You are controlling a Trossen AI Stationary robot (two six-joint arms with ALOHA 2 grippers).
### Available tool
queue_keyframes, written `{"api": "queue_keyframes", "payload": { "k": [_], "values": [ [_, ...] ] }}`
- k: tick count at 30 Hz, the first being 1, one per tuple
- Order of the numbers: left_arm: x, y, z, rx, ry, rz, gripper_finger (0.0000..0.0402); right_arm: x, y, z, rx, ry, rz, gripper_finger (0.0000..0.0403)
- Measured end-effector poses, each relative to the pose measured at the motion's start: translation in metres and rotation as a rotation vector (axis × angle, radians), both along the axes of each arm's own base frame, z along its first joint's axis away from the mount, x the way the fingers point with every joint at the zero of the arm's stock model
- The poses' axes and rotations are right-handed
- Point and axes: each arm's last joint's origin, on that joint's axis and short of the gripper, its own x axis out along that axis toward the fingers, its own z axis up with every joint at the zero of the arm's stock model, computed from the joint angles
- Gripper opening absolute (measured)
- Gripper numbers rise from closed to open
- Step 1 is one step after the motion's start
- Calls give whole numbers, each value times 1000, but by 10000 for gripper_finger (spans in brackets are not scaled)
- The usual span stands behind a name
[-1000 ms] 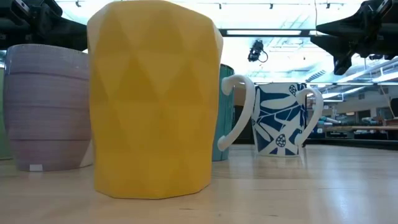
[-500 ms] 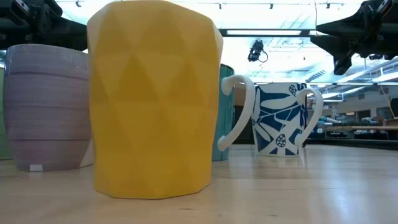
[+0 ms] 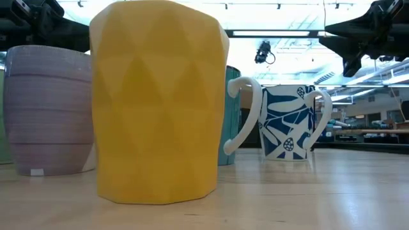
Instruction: Place coffee mugs
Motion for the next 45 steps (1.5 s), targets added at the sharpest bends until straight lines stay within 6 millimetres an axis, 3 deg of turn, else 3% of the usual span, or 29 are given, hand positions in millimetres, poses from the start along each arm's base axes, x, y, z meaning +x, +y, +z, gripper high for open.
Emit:
{"api": "queue_keyframes", "payload": {
  "k": [12, 17, 23, 34, 37, 45],
  "values": [
    [0, 0, 0, -11, -1, -1, 137, 0, 0, 0, 0, 0, 0, 138],
    [0, 0, 1, -212, -30, -23, 137, 0, 0, 0, 0, 0, 0, 138],
    [0, 0, 3, -312, -61, -38, 137, -1, 0, 4, 10, -48, -1, 138],
    [-3, -7, 15, -321, -144, -314, 137, -8, -2, 23, -7, -237, -27, 138],
    [-3, -9, 14, -348, -109, -379, 137, -10, -3, 27, 15, -283, -58, 138],
    [8, -9, 17, -391, 97, -296, 137, -9, -5, 26, -9, -260, -134, 138]
  ]
}}
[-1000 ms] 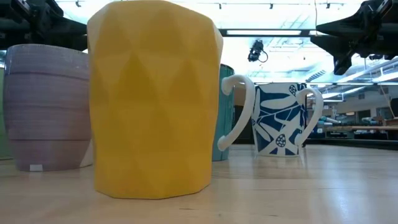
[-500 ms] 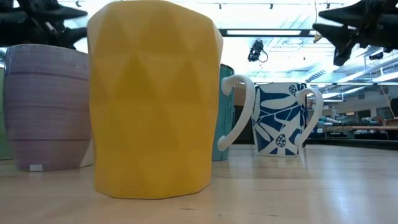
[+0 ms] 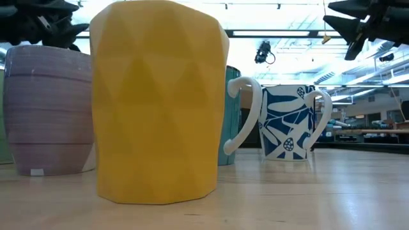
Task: Place coffee mugs
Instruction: Put the green mug on the shelf
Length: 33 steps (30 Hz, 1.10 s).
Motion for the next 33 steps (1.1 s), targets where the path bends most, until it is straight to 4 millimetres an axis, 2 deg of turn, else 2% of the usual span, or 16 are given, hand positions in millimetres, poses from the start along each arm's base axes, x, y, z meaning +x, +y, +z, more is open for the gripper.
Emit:
{"api": "queue_keyframes", "payload": {
  "k": [5, 9, 16, 23, 27, 33],
  "values": [
    [8, -1, 10, 37, 161, 1, 137, 4, 1, -3, -8, 37, 0, 138],
    [15, -1, 26, 65, 307, 35, 137, 10, 2, -5, -25, 115, -2, 138],
    [33, -3, 62, 89, 517, 51, 137, 24, 5, 8, -126, 247, -43, 138],
    [48, -9, 80, 92, 746, -23, 137, 42, 8, 15, -175, 305, -81, 138],
    [52, -17, 86, 73, 868, -98, 137, 55, 11, 16, -202, 347, -85, 138],
    [57, -43, 104, 102, 969, -162, 137, 73, 16, 17, -215, 374, -75, 138]
  ]
}}
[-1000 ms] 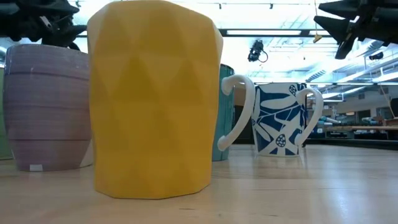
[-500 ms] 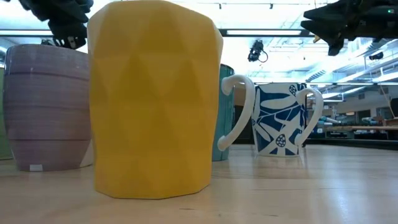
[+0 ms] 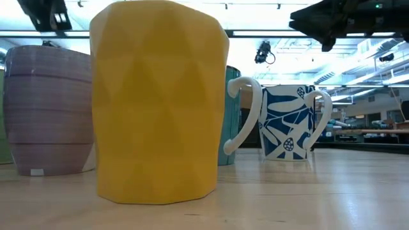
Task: Place coffee mugs
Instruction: Put the green mug on the shelf
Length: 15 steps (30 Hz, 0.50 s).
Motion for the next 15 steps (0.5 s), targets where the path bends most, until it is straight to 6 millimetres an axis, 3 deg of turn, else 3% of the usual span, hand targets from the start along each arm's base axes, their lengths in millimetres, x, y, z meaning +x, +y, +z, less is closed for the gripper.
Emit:
{"api": "queue_keyframes", "payload": {
  "k": [8, 15],
  "values": [
    [6, -35, 21, 150, 132, -54, 137, 16, 8, -5, -52, -15, 13, 138],
    [22, -69, 6, 224, 310, -70, 137, 18, 10, -2, -99, -50, 6, 138]
  ]
}}
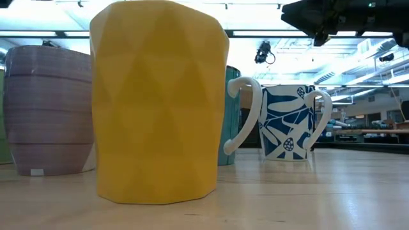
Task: Place coffee mugs
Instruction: Put the green mug on the shelf
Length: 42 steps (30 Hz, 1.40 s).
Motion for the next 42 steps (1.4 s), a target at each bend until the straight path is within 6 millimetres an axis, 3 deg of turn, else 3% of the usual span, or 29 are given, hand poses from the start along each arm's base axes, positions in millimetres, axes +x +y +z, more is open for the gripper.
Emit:
{"api": "queue_keyframes", "payload": {
  "k": [7, 15, 31, 42],
  "values": [
    [18, -31, -25, 84, 106, -39, 137, 3, 1, 4, -16, 8, -4, 138],
    [28, -48, -52, 256, 192, -82, 137, 4, -3, 4, -34, 11, -54, 138],
    [30, -61, -61, 326, 86, -65, 137, 5, -6, 4, -44, 9, -57, 138],
    [22, -55, -95, 323, 139, -42, 137, 5, -5, 4, -26, 1, -32, 138]
  ]
}}
